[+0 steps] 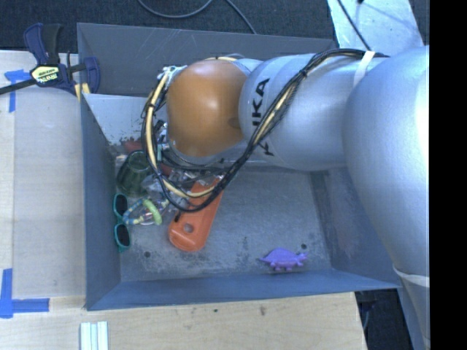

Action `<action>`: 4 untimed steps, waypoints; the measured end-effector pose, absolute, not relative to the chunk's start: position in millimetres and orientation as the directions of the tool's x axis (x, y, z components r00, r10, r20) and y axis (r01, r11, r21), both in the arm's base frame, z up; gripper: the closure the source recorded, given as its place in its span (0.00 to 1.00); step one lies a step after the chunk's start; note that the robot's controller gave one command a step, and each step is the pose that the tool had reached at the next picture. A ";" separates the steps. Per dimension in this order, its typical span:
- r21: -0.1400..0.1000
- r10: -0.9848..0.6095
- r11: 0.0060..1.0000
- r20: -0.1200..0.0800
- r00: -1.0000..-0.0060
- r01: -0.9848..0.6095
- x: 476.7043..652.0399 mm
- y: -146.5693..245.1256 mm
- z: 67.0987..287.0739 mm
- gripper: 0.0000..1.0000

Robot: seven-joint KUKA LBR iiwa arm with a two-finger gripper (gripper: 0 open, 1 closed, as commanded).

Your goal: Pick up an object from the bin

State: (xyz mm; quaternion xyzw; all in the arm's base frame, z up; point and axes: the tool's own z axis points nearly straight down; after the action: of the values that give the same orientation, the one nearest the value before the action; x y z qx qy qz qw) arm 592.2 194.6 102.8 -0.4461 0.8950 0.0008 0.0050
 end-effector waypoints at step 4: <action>-0.006 -0.797 0.604 -0.015 -0.604 -0.797 593.5 195.1 167.2 1.00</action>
Offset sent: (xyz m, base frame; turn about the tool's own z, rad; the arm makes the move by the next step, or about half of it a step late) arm 0.0000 -0.0001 0.0779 0.0000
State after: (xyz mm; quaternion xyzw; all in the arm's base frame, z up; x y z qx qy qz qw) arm 593.5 195.1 167.2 -0.4451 0.8954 0.0006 0.0080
